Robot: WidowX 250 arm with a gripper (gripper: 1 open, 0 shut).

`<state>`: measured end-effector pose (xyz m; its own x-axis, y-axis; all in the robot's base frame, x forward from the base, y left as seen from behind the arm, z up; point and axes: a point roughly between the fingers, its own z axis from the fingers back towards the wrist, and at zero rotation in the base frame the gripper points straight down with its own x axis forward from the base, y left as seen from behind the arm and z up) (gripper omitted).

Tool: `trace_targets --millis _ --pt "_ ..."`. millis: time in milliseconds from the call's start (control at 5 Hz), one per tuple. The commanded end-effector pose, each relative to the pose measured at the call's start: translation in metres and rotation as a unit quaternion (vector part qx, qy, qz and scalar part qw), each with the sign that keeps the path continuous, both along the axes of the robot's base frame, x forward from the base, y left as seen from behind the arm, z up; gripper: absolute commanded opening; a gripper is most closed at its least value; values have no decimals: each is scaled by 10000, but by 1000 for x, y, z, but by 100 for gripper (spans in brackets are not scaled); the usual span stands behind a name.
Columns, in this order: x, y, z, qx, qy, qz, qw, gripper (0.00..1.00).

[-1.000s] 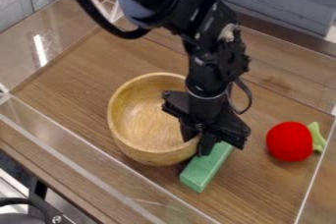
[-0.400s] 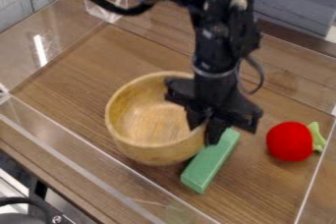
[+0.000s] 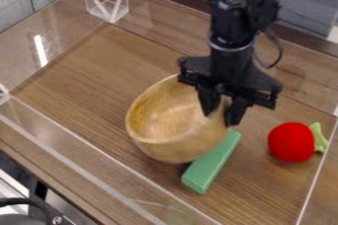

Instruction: Remove the green block from the brown bowl and put it on the table

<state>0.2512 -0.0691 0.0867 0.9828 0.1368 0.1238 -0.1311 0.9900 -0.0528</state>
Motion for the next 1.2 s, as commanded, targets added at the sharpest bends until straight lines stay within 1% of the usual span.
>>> trace_targets --millis 0,200,400,600,1000 --pt "6 -1 17 -13 -188 -150 9997 0" --pt "4 -3 21 2 -169 -287 9994 0" --pt "9 0 21 -13 -172 33 9998 0" --pt "13 5 20 -27 -186 347 9992 0" --pt "15 24 33 -64 -208 -47 9998 0"
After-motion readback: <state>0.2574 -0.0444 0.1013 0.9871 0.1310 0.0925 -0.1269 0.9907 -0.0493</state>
